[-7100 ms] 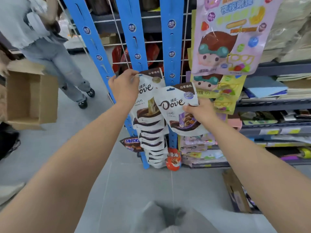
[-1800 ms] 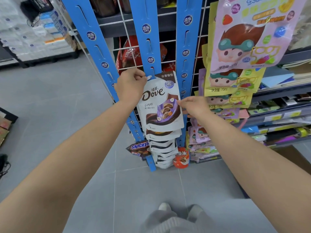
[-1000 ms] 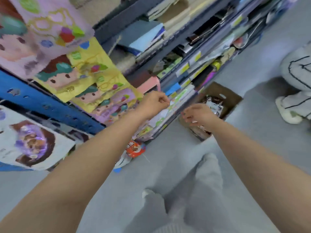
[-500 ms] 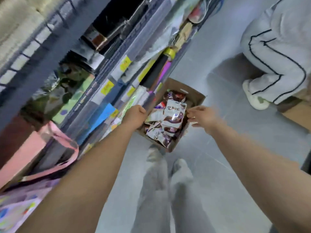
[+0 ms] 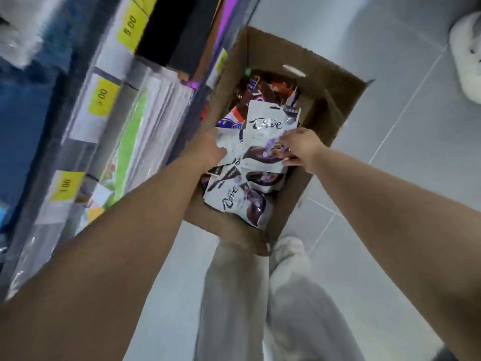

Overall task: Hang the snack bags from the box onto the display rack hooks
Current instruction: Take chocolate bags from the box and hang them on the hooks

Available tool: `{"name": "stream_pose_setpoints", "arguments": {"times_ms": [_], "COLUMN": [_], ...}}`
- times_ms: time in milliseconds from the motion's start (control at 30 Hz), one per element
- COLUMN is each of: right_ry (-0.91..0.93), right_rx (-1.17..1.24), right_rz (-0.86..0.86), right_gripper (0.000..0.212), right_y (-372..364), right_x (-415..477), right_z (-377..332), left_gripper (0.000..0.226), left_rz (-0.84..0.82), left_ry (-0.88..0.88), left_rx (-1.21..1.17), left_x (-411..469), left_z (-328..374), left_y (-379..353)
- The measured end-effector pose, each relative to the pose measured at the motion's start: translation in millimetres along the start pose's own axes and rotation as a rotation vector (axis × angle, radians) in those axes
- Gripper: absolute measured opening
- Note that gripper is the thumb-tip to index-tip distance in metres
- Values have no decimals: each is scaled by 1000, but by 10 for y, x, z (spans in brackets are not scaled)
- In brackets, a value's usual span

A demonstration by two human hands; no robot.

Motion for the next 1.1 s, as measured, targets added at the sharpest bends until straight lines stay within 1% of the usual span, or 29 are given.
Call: {"name": "stream_pose_setpoints", "arguments": {"times_ms": [33, 67, 100, 167, 200, 267, 333, 400, 467, 500, 567, 600, 700, 767, 800, 867, 900, 933, 1000, 1033, 1100], "right_ry": [-1, -9, -31, -107, -122, -142, -129, -111, -125, -123, -107, -89, -75, -20, 38, 185, 256, 321, 371, 357, 297], "right_rx": [-7, -1, 20, 80, 98, 156, 161, 141, 198, 235, 291, 278, 113, -18, -126, -410, -484, -490, -320, -241, -180], "right_rz": [5, 15, 26, 69, 93, 112, 144, 166, 181, 187, 198, 188, 189, 249, 299, 411, 453, 480, 449, 422, 383], "right_gripper": [27, 28, 23, 11, 13, 27, 31, 20, 11, 10, 17, 16, 13, 24, 29, 30, 30, 31, 31, 30, 31], "right_y": [-25, -44, -62, -95, -105, -135, -151, -168, -166, -158, -114, -101, -80, -57, -41, -28, -33, -32, -45, -59, -87], "right_x": [169, 340, 492, 797, 935, 1142, 1300, 1462, 1493, 1507, 1527, 1504, 1436, 1398, 1366, 1238, 1119, 1022, 846, 748, 486], "right_z": [28, 73, 119, 235, 288, 336, 366, 444, 467, 474, 490, 491, 492, 481, 462, 390, 341, 304, 222, 180, 76], "left_gripper": [55, 55, 61, 79, 89, 105, 116, 119, 107, 98, 85, 84, 88, 88, 86, 82, 78, 72, 57, 53, 35], "left_rz": [11, 32, 48, 26, 4, -13, -6, -9, 16, 37, 65, 66, 51, 48, 62, 80, 75, 49, 4, 1, 8], "left_ry": [-2, -5, -2, 49, 67, 87, 135, 200, 201, 167, 95, 78, 123, 156, 167, 161, 142, 125, 88, 87, 139], "left_rx": [7, 31, 61, 79, 76, 119, 158, 166, 224, 260, 258, 223, 64, -120, -219, -448, -559, -639, -713, -753, -883], "left_x": [135, 276, 411, 643, 728, 829, 847, 825, 785, 763, 702, 673, 572, 508, 467, 333, 248, 147, -64, -158, -383], "left_z": [-20, -46, -73, -132, -157, -191, -257, -386, -520, -572, -642, -670, -681, -666, -652, -595, -550, -495, -387, -356, -299], "left_y": [-90, -190, -282, -482, -575, -725, -841, -967, -1038, -1041, -994, -954, -800, -694, -638, -524, -473, -424, -324, -279, -157]}}
Point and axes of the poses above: each hand's wrist, its own x-axis towards the middle knuckle, its own y-axis out of the back of the hand, z = x × y, the point moved 3 cm from there along x, towards the middle knuckle, and after that the axes turned 2 degrees about x, right-handed, at the moved point
